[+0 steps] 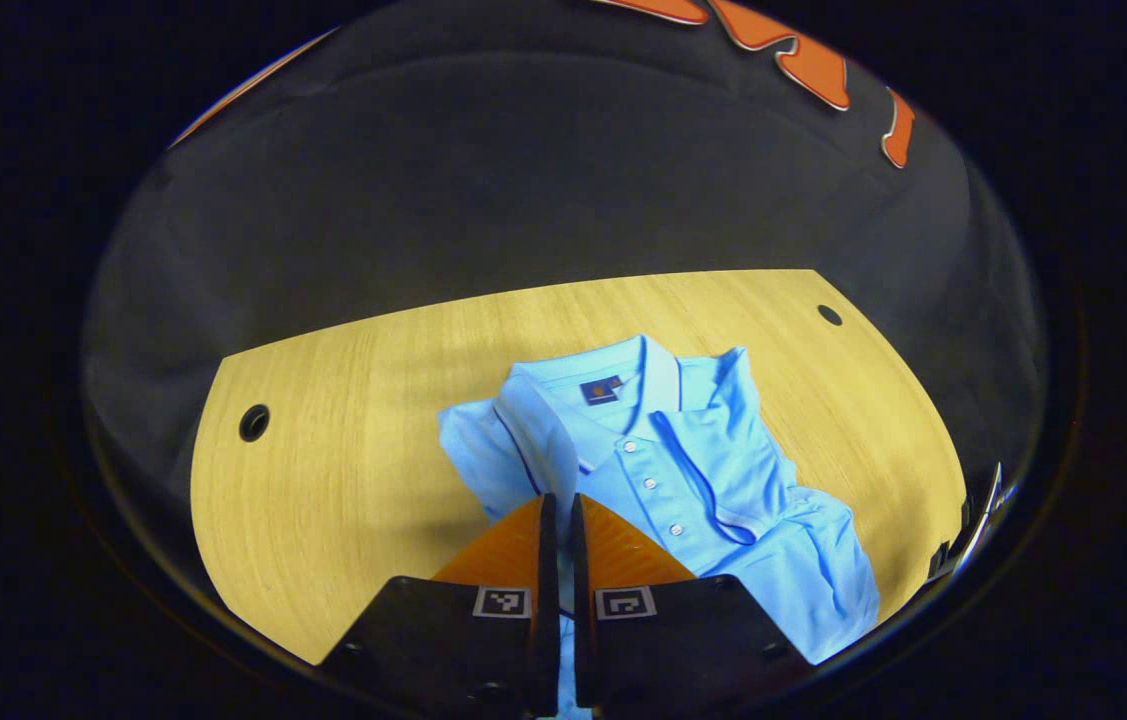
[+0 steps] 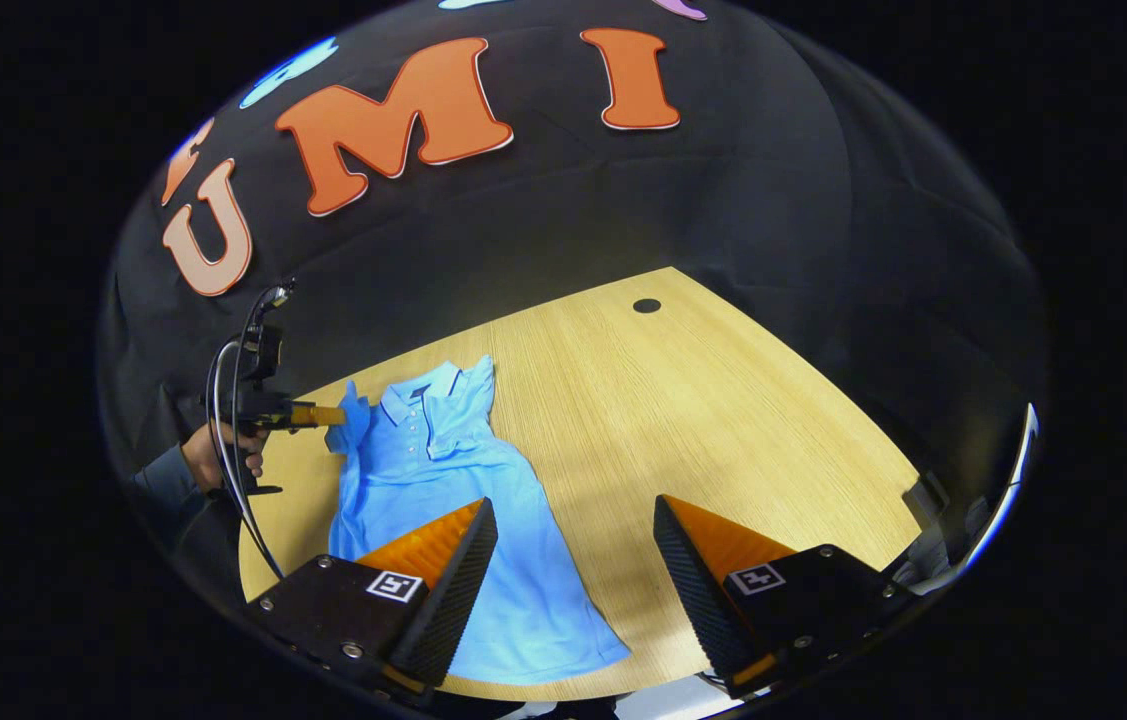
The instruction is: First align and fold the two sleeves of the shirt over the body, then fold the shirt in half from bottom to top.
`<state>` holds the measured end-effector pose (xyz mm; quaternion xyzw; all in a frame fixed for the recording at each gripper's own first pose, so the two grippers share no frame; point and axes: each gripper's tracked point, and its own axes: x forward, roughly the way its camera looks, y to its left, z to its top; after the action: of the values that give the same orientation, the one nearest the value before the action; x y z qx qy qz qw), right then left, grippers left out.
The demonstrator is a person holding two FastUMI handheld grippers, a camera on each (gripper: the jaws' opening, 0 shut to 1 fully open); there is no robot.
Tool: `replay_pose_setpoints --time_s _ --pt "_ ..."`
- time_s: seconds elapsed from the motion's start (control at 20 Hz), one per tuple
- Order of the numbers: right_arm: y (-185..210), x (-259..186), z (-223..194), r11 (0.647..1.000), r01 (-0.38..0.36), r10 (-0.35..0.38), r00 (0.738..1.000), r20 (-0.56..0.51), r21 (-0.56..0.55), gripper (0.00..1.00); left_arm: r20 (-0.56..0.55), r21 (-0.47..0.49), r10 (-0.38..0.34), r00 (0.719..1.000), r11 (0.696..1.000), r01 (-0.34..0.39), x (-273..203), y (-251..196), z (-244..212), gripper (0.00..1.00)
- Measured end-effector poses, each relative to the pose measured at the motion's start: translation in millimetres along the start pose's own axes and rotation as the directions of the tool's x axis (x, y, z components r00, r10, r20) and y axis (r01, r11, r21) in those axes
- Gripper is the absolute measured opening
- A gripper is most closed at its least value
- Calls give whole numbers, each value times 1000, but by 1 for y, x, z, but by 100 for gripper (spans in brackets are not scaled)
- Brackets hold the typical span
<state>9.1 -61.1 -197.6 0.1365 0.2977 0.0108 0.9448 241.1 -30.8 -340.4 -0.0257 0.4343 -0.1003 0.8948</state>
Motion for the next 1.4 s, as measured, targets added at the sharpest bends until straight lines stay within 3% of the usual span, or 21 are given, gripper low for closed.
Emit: replay_pose_setpoints --time_s 0.2,0.25,0.3,0.45,0.65,0.8,1.0,1.15,1.4 --pt "0 -1 -15 1000 -3 3 1000 -28 2 95 -14 29 -111 994 993 111 -3 -42 -8 15" --pt "-2 -2 -18 1000 2 -2 999 -35 -4 95 1 21 -150 989 989 149 -6 -53 -9 31" --pt "-2 -4 -22 1000 -1 1 999 -42 -6 95 17 12 -182 983 983 182 -13 -61 -11 36" --pt "0 -7 -33 1000 -20 20 999 -49 -13 95 14 18 -161 987 987 161 -35 -60 -33 72" --pt "6 -8 -55 996 -68 63 994 -90 -59 99 -11 46 -116 993 992 116 -73 -59 -84 97" --pt "13 -12 -70 988 -118 106 988 -116 -104 99 -20 33 -71 997 997 71 -105 -56 -118 100" --pt "18 -19 -89 973 -167 145 979 -145 -160 99 -13 -67 -25 1000 997 24 -146 -55 -162 100" --pt "18 -21 -106 958 -190 151 972 -182 -217 99 -19 -82 31 999 996 -33 -172 -50 -195 100" --pt "13 -15 -146 940 -222 149 950 -273 -260 99 -99 -107 62 993 992 -72 -193 -59 -260 100"
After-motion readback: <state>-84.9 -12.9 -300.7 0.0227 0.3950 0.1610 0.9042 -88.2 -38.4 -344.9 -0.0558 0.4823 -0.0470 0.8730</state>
